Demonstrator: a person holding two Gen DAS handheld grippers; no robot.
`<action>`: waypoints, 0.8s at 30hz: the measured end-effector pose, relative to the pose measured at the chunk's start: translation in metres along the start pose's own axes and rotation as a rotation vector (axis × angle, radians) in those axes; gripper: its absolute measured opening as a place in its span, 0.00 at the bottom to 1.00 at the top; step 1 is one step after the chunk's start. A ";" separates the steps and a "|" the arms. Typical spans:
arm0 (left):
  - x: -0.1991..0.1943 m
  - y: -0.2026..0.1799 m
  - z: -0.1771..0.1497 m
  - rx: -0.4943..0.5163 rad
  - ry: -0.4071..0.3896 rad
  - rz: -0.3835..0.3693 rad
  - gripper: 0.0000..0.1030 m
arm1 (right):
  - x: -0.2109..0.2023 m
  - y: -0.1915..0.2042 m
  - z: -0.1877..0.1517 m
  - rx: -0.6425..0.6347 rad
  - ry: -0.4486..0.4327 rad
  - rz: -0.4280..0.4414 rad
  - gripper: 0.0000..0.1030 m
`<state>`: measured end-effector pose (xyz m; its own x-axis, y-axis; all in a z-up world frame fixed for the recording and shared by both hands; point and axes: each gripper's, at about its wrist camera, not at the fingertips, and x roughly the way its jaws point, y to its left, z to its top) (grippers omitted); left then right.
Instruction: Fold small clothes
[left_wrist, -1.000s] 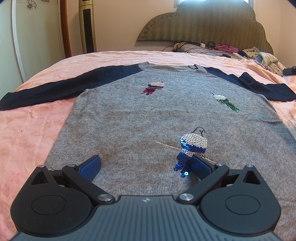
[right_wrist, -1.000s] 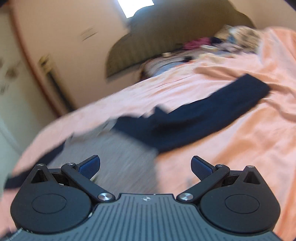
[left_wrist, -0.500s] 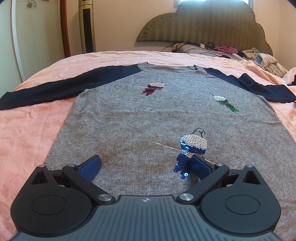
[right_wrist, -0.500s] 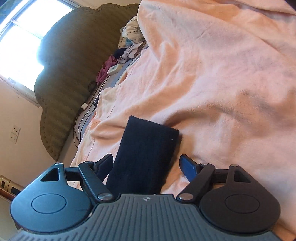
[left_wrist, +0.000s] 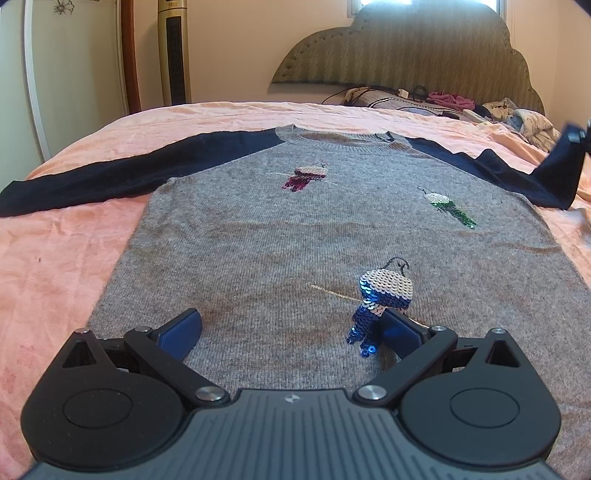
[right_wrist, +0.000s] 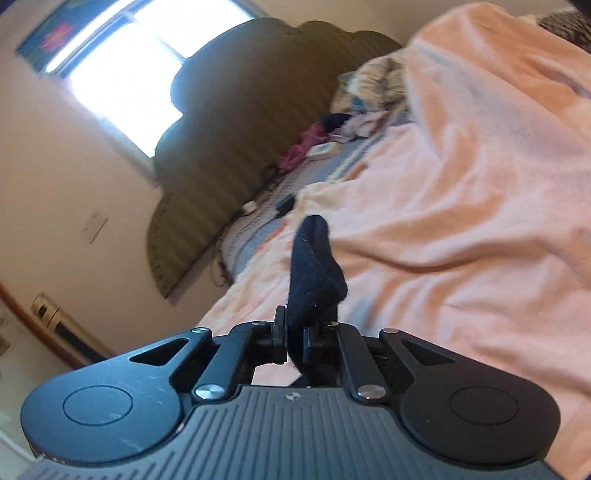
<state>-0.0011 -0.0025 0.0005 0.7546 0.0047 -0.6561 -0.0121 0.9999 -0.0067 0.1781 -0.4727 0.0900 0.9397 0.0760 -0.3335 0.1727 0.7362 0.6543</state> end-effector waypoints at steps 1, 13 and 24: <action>0.000 0.000 0.000 -0.001 0.000 -0.001 1.00 | -0.003 0.023 -0.007 -0.045 0.011 0.045 0.14; -0.001 0.002 -0.001 0.001 -0.001 -0.004 1.00 | 0.025 0.200 -0.204 -0.230 0.354 0.353 0.46; 0.004 0.037 0.068 -0.391 -0.012 -0.477 1.00 | -0.056 0.093 -0.218 -0.209 0.332 0.158 0.66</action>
<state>0.0454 0.0351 0.0489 0.7435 -0.4393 -0.5042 0.0909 0.8133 -0.5746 0.0778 -0.2620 0.0218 0.7977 0.3861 -0.4632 -0.0613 0.8161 0.5746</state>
